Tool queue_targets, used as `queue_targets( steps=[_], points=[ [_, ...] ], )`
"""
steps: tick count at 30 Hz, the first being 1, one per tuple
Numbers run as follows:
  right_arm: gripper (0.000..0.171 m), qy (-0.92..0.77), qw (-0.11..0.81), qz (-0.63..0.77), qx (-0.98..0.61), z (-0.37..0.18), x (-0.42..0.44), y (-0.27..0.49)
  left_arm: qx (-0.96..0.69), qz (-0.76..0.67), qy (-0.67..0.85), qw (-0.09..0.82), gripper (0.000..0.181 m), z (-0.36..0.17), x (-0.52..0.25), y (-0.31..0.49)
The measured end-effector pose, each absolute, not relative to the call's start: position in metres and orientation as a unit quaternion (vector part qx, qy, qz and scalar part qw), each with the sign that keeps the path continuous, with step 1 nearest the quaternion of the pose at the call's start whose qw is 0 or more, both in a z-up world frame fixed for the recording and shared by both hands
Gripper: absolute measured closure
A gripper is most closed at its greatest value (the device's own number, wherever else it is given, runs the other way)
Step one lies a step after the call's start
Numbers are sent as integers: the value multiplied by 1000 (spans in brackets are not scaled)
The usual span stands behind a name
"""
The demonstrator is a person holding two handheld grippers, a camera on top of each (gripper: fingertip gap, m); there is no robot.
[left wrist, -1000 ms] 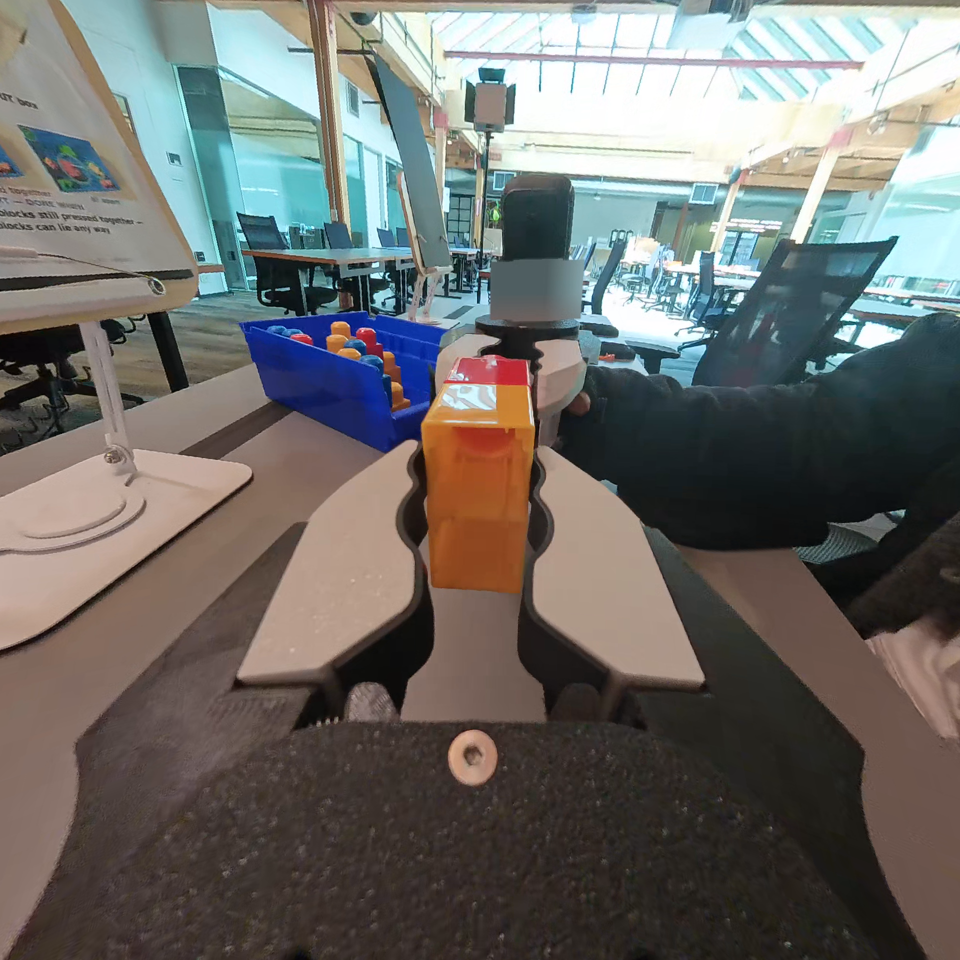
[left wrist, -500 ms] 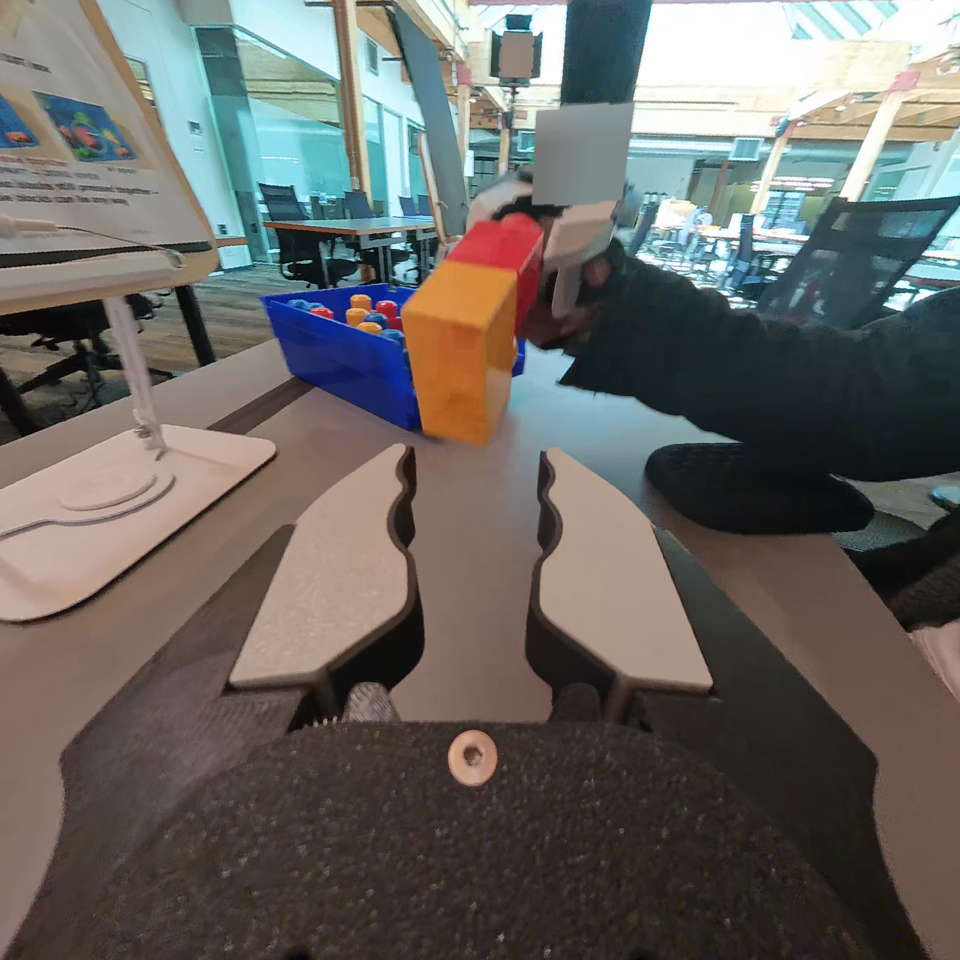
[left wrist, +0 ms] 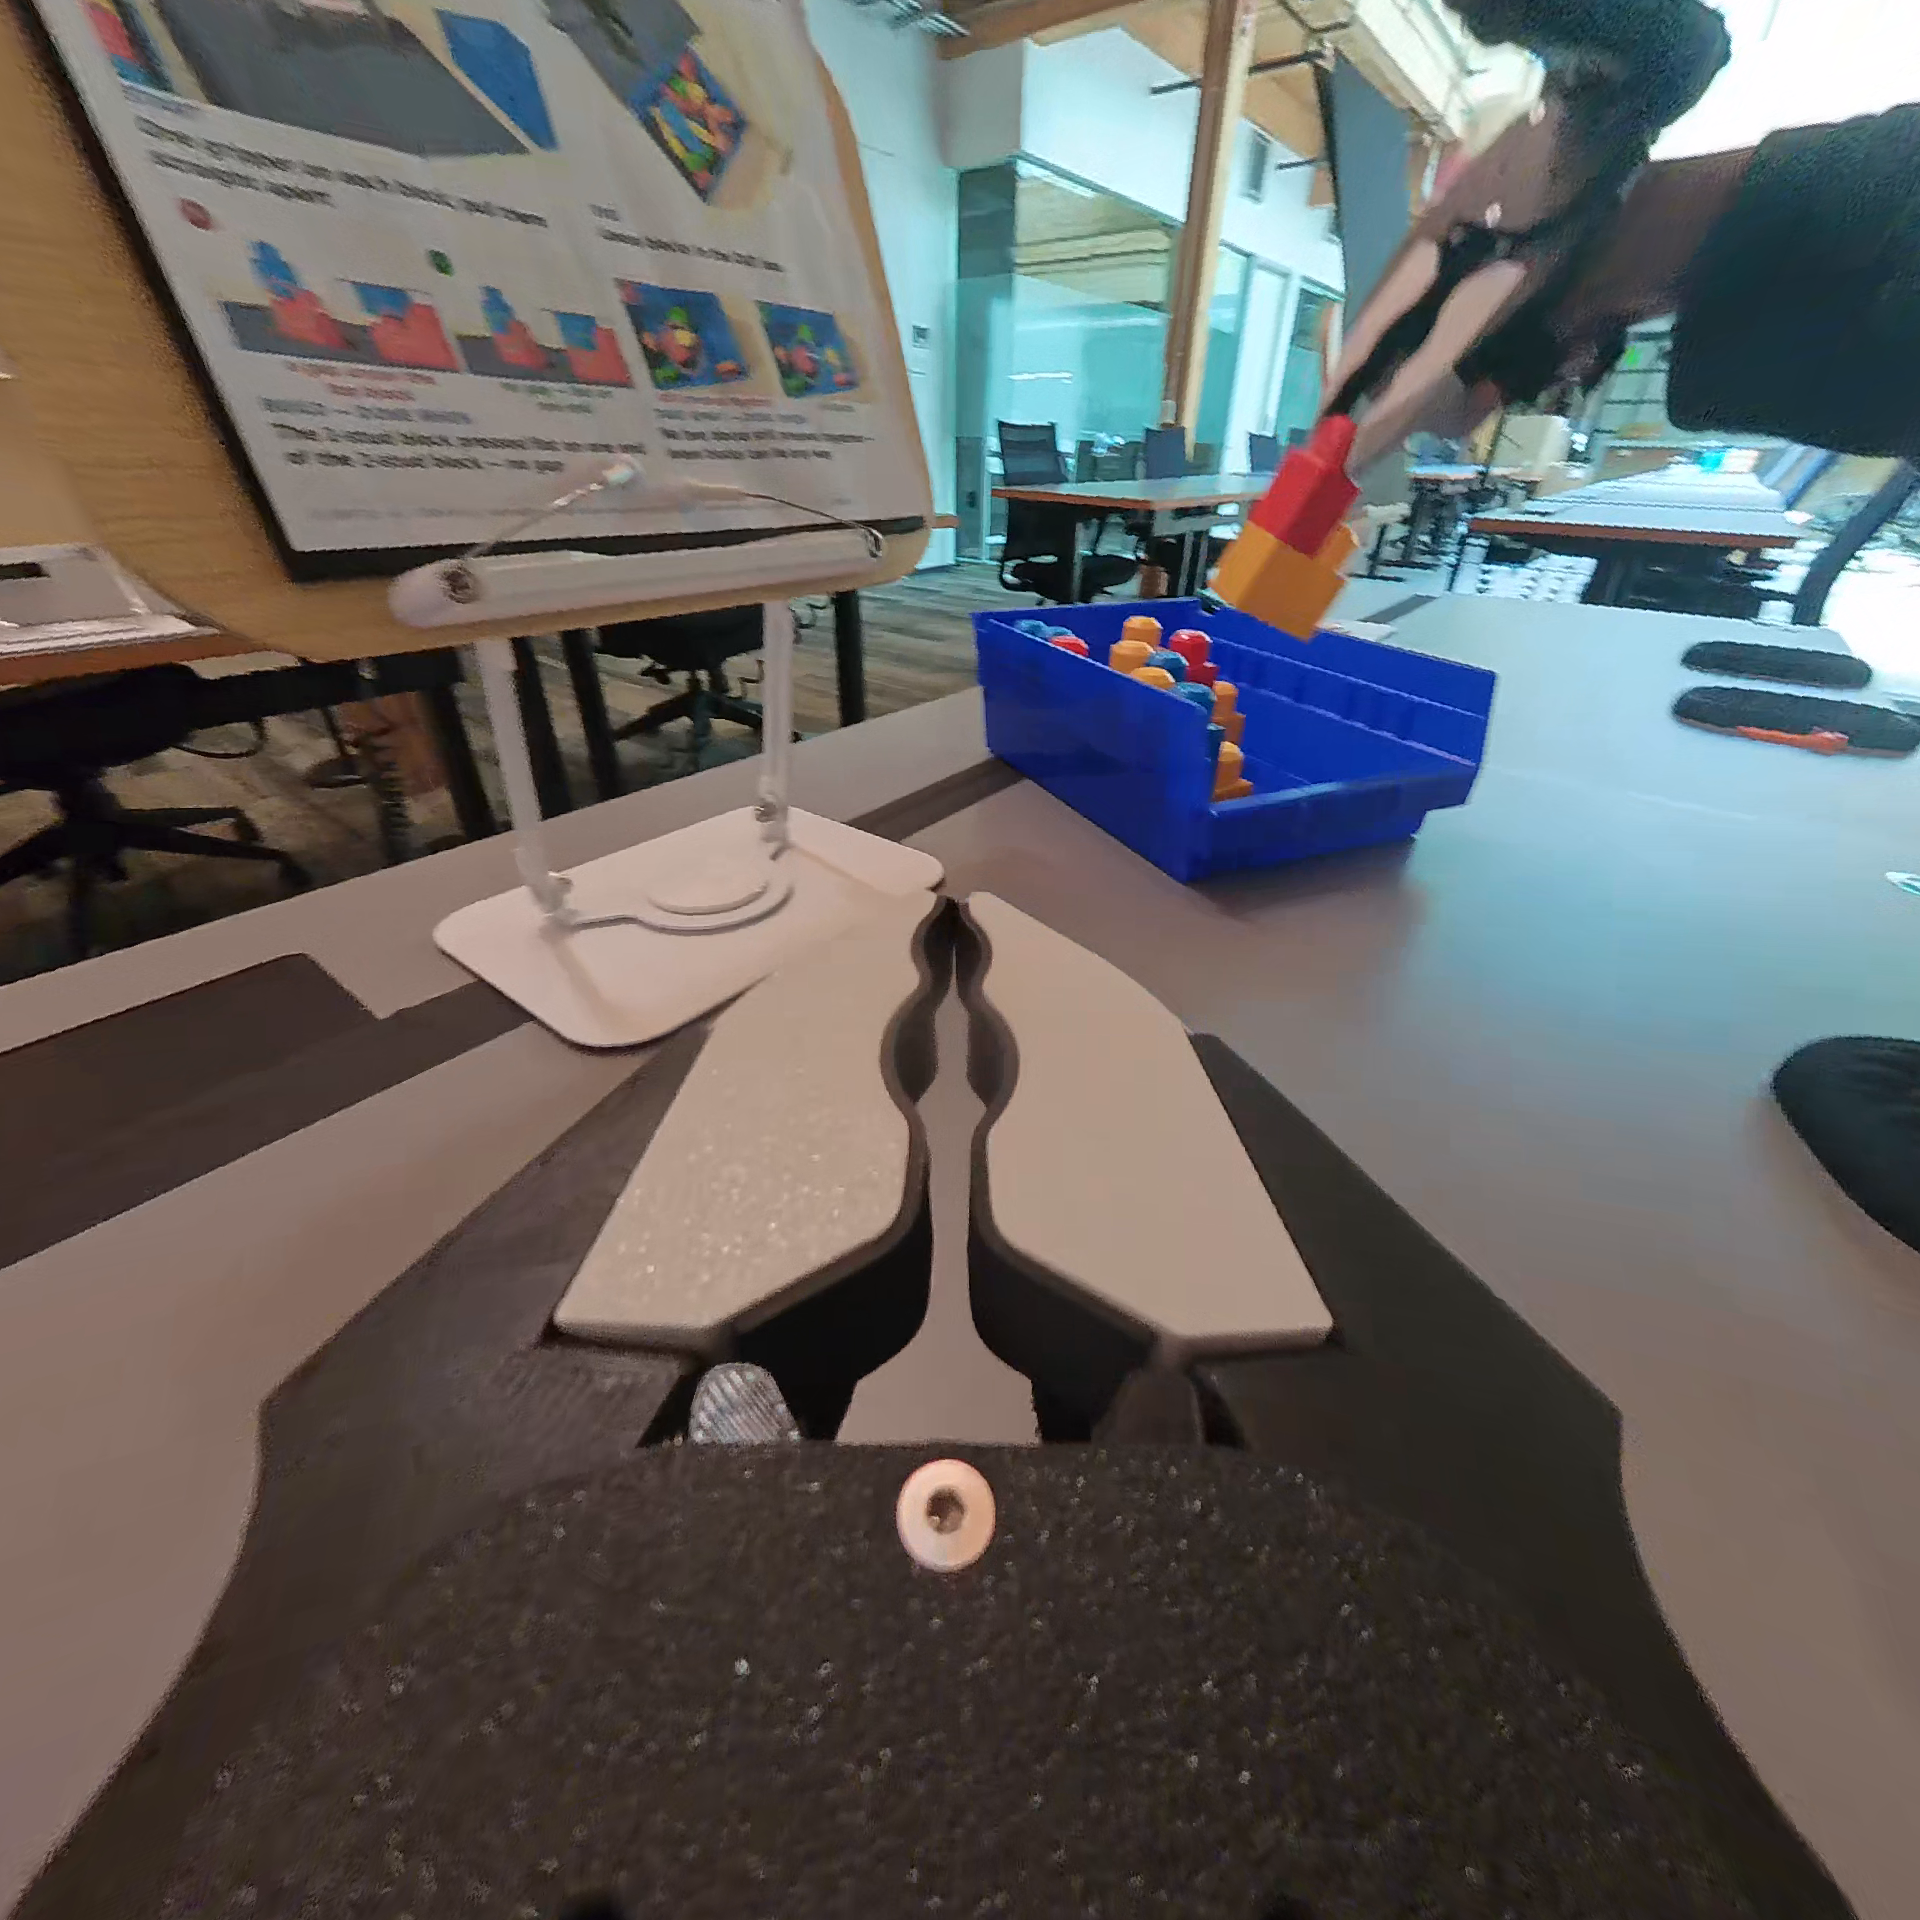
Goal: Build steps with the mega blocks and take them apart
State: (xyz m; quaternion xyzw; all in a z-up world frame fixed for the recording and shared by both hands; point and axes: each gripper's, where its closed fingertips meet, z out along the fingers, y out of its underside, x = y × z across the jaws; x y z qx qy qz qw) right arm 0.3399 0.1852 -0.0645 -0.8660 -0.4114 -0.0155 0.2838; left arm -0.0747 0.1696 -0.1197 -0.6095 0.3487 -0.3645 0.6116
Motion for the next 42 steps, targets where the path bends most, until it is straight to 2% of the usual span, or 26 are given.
queue_targets(
  steps=[5,12,16,23,25,26,29,37,42],
  points=[
    [142,-394,238,-12,-888,-118,372,192,-613,-331,312,646,181,-117,-86,181],
    [142,-401,158,-22,-902,-171,384,203,-621,-306,320,647,181,-127,-84,184],
    [142,-415,115,-34,-902,-183,384,210,-622,-307,330,640,181,-131,-80,183],
    [141,-417,103,-37,-902,-184,381,221,-625,-308,341,632,181,-137,-77,182],
    [139,-419,104,-50,-901,-183,383,221,-625,-309,341,631,181,-137,-76,182],
    [133,-418,109,-57,-900,-180,383,222,-625,-308,342,630,181,-137,-76,182],
    [123,-407,185,-44,-893,-150,366,230,-624,-308,342,632,181,-136,-76,181],
    [126,-362,530,37,-766,-20,249,215,-623,-300,331,641,181,-129,-80,182],
    [132,-289,641,111,-702,-12,173,178,-620,-295,325,650,181,-124,-82,182]
  ],
)
